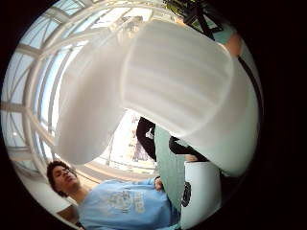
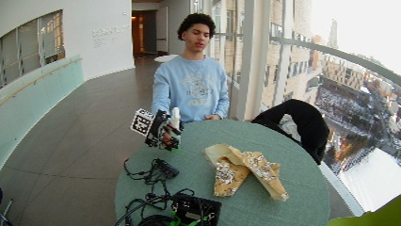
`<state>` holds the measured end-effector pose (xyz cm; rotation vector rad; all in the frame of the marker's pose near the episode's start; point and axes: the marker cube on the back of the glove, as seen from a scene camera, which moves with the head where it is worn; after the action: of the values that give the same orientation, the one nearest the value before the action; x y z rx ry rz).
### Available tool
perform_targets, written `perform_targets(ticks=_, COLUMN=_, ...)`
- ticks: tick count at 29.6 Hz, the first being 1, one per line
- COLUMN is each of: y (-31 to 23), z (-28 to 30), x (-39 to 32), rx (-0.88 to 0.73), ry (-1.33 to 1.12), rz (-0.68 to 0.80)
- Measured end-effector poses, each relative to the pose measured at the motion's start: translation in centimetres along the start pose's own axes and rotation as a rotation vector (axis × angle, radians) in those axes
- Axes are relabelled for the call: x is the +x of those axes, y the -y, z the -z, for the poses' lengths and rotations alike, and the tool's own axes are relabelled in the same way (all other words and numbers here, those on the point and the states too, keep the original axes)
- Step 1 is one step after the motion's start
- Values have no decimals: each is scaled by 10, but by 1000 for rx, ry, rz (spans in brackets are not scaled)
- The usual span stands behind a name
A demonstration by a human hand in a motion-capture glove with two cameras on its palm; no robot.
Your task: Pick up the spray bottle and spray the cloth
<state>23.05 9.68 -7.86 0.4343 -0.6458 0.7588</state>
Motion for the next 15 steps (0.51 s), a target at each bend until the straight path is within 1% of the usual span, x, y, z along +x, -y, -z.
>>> perform_targets(ticks=5, y=25, z=-17, x=-31, rx=-154, ry=-38, rz=40)
perform_targets(ticks=10, y=49, z=-38, x=-59, rx=-284, ry=-42, rz=22)
perform_targets(ticks=15, y=62, z=-60, x=-76, rx=-391, ry=-60, rz=7)
